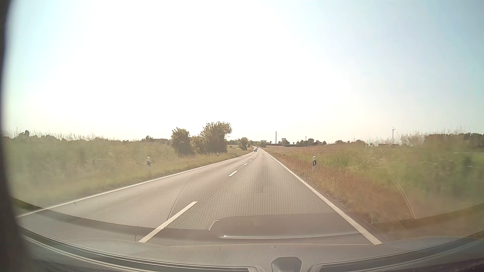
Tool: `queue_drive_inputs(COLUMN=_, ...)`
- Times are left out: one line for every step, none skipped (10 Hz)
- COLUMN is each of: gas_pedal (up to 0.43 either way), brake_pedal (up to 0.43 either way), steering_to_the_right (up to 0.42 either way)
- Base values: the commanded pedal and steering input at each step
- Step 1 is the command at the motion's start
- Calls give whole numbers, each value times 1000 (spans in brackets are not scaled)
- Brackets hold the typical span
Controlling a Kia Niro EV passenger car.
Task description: Follow the waypoints while adhering to traffic rules and regulations
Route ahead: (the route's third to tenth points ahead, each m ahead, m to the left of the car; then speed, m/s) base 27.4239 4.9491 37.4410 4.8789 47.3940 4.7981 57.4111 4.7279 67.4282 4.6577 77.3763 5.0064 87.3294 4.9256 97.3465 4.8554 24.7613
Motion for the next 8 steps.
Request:
queue_drive_inputs(gas_pedal=339, brake_pedal=6, steering_to_the_right=2)
queue_drive_inputs(gas_pedal=339, brake_pedal=6, steering_to_the_right=3)
queue_drive_inputs(gas_pedal=339, brake_pedal=6, steering_to_the_right=3)
queue_drive_inputs(gas_pedal=350, brake_pedal=6, steering_to_the_right=3)
queue_drive_inputs(gas_pedal=350, brake_pedal=6, steering_to_the_right=3)
queue_drive_inputs(gas_pedal=350, brake_pedal=6, steering_to_the_right=3)
queue_drive_inputs(gas_pedal=350, brake_pedal=6, steering_to_the_right=3)
queue_drive_inputs(gas_pedal=350, brake_pedal=6, steering_to_the_right=3)
